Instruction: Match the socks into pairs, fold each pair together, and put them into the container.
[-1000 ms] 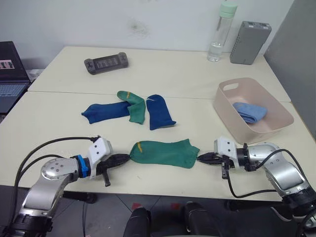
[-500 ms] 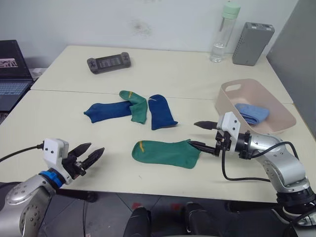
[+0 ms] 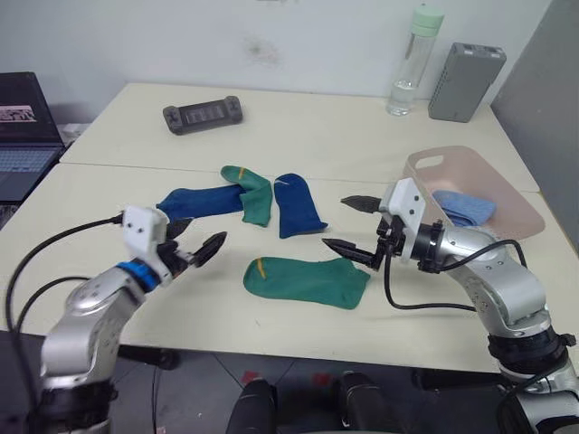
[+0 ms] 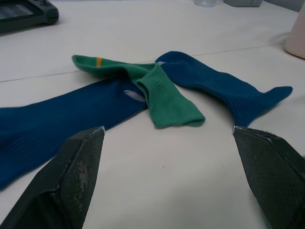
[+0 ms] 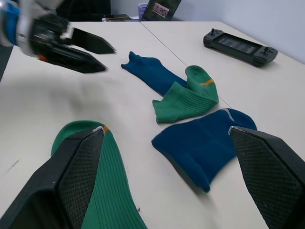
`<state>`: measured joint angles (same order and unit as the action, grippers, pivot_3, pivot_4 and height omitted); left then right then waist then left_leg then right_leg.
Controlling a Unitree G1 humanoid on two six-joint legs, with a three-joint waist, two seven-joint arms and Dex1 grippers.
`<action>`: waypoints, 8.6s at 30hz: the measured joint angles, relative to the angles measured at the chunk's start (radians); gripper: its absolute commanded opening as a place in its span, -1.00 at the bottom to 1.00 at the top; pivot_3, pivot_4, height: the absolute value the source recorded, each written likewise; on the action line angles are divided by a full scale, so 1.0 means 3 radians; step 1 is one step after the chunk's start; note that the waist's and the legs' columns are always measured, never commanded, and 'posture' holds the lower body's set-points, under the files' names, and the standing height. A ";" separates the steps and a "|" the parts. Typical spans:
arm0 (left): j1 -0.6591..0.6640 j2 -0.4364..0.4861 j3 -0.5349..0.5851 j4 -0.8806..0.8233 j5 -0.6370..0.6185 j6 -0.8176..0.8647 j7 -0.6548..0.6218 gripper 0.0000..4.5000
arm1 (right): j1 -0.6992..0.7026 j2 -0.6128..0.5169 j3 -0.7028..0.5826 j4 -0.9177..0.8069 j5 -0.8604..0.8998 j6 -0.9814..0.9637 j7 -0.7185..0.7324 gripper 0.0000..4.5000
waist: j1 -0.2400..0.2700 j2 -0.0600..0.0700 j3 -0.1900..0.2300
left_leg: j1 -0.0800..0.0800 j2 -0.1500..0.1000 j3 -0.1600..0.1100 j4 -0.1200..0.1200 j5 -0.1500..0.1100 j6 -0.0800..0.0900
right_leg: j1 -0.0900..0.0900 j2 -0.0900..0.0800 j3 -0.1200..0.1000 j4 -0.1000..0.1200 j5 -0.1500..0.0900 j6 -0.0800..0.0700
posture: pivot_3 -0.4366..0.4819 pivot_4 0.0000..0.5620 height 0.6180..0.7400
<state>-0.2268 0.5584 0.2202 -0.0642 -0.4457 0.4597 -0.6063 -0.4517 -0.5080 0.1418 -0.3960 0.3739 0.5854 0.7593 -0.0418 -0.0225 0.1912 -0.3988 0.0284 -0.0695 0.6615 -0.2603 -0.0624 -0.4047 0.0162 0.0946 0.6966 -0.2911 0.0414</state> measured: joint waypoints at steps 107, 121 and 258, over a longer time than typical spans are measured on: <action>0.0163 0.1926 0.0553 -0.0735 -0.1251 0.1453 -0.1720 -0.99 | -0.0148 0.0007 0.0215 0.0169 -0.0241 -0.0160 0.0256 1.00 | -0.0060 0.0005 0.0006 | -0.0003 0.0005 -0.0012 -0.0010 0.0000 0.0000 | -0.0005 0.0001 -0.0017 -0.0001 -0.0009 -0.0011 | -0.05 -0.47 1.00; -0.0693 0.0680 -0.0843 -0.0765 -0.0822 0.1198 -0.1330 -0.99 | -0.0020 -0.0398 -0.0025 0.0297 -0.0258 -0.0332 0.0393 1.00 | -0.0026 0.0002 0.0007 | -0.0006 0.0002 -0.0009 -0.0004 0.0000 0.0000 | -0.0003 0.0001 -0.0012 -0.0001 -0.0007 -0.0009 | -0.05 -0.47 1.00; 0.0456 0.0313 -0.0188 -0.0813 -0.0716 0.1006 -0.0637 -1.00 | -0.0003 -0.0895 0.0001 0.0255 0.0588 0.1346 0.0519 -0.98 | -0.0039 0.0001 0.0007 | -0.0004 0.0002 -0.0007 -0.0003 0.0000 0.0001 | -0.0002 0.0000 -0.0008 -0.0003 -0.0007 -0.0007 | -0.05 -0.47 1.00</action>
<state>-0.0899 0.6522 0.1638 -0.3082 -0.6604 0.7616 -0.7974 -0.4526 -0.7764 0.1420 -0.3195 0.5502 0.9891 0.9149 -0.0534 -0.0222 0.1933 -0.3999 0.0291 -0.0716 0.6605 -0.2604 -0.0623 -0.4053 0.0163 0.0921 0.6958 -0.2932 0.0393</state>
